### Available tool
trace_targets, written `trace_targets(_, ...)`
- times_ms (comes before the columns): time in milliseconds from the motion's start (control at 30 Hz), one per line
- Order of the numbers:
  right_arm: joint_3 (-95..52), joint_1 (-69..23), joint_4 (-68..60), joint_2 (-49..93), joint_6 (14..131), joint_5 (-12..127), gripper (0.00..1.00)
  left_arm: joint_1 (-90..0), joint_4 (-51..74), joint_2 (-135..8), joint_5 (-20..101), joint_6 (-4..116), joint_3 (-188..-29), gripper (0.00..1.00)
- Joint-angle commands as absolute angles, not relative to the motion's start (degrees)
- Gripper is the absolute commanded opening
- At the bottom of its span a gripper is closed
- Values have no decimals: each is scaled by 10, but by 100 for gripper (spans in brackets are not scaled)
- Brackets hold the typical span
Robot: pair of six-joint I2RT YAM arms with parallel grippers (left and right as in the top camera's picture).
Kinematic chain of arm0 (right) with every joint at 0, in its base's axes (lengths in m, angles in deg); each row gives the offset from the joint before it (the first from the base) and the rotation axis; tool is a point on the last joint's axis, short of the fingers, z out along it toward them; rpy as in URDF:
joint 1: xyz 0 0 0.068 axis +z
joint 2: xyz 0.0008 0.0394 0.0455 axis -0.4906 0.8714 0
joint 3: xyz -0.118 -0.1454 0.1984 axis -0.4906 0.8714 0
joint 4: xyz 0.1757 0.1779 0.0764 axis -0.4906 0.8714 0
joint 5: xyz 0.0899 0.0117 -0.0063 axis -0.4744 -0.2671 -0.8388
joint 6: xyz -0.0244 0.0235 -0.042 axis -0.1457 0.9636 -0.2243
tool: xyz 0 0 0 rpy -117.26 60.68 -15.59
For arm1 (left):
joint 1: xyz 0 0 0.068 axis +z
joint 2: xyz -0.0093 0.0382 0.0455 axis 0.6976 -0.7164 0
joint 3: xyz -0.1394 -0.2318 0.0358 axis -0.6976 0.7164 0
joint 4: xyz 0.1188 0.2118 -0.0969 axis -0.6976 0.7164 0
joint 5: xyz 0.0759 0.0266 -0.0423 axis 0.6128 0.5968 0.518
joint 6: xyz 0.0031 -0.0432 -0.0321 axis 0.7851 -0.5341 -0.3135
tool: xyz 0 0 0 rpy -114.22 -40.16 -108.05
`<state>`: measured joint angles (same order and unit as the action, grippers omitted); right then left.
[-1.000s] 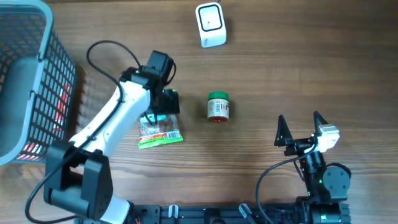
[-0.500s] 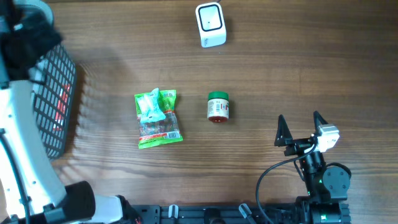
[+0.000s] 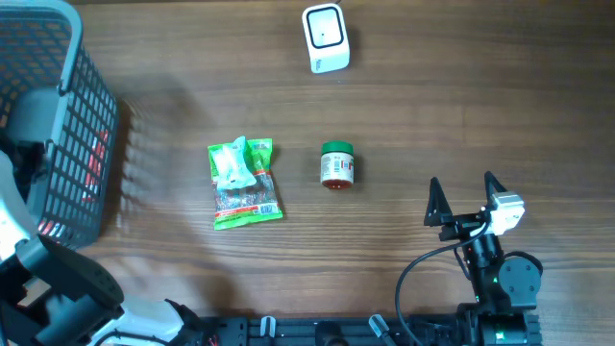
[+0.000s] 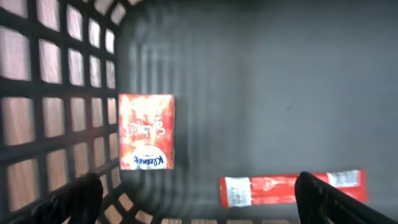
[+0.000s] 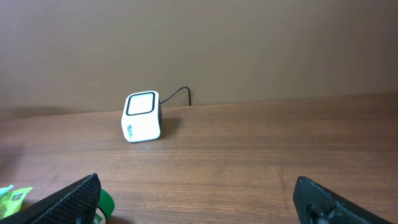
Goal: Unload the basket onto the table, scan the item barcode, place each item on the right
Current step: 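Reach the left gripper back into the basket toward the red packet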
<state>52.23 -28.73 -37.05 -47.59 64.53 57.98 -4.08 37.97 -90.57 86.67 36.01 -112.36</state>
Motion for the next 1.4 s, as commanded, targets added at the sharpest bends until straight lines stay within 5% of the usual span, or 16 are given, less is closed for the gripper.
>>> trace_targets(0, 523, -289, -373, -479, 640, 583, 100, -14, 330, -905, 872, 346, -1051, 95)
trace_targets(400, 523, -289, -373, -479, 640, 583, 100, 32, 238, -969, 851, 346, -975, 82)
trace_targets(867, 523, -289, -373, -479, 640, 583, 100, 16, 207, -973, 804, 389, -1016, 32)
trace_targets(967, 523, -289, -373, -479, 640, 583, 100, 8, 179, -973, 750, 466, -1016, 51)
trace_targets(1167, 523, -289, -373, -479, 640, 583, 100, 2, 116, -973, 670, 661, -1016, 40)
trace_targets(1367, 523, -289, -373, -479, 640, 583, 100, 2, 66, -973, 644, 800, -1016, 53)
